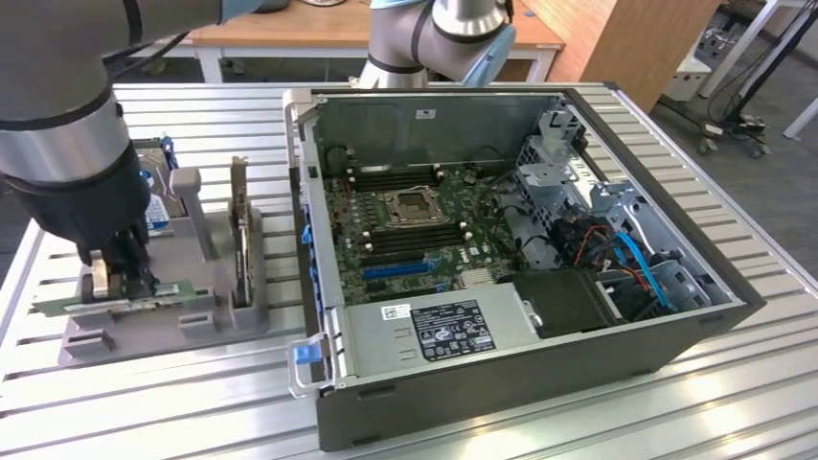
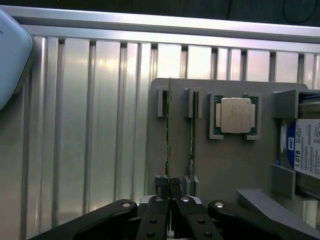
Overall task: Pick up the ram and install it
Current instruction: 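Pick up the ram and move it above insertion slot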
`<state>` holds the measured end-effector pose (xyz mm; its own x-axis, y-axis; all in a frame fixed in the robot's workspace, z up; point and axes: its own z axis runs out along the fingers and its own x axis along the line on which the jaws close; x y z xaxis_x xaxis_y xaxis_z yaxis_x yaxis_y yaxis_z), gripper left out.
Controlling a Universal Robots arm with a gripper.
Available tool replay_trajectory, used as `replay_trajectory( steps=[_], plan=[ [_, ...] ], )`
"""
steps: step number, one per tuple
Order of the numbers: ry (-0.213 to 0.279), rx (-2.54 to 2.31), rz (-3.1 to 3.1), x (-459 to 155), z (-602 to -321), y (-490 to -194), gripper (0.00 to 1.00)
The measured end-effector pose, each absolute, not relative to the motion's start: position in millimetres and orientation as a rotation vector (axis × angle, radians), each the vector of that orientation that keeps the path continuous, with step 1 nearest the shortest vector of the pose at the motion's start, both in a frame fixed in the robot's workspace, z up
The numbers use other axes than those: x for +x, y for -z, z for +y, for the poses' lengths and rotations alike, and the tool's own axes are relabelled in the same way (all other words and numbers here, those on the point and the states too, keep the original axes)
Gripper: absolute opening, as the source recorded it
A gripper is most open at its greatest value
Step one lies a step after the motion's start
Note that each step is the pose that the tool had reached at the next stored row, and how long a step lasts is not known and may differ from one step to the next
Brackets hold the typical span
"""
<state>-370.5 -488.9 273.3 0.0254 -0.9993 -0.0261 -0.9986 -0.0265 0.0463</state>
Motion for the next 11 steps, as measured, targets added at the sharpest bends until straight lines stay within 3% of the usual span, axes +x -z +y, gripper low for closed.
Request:
replay_trajectory(
  steps=[11],
  plan=[
    [0.08, 2.237, -2.182, -371, -489, -310, 0.12]
  ],
)
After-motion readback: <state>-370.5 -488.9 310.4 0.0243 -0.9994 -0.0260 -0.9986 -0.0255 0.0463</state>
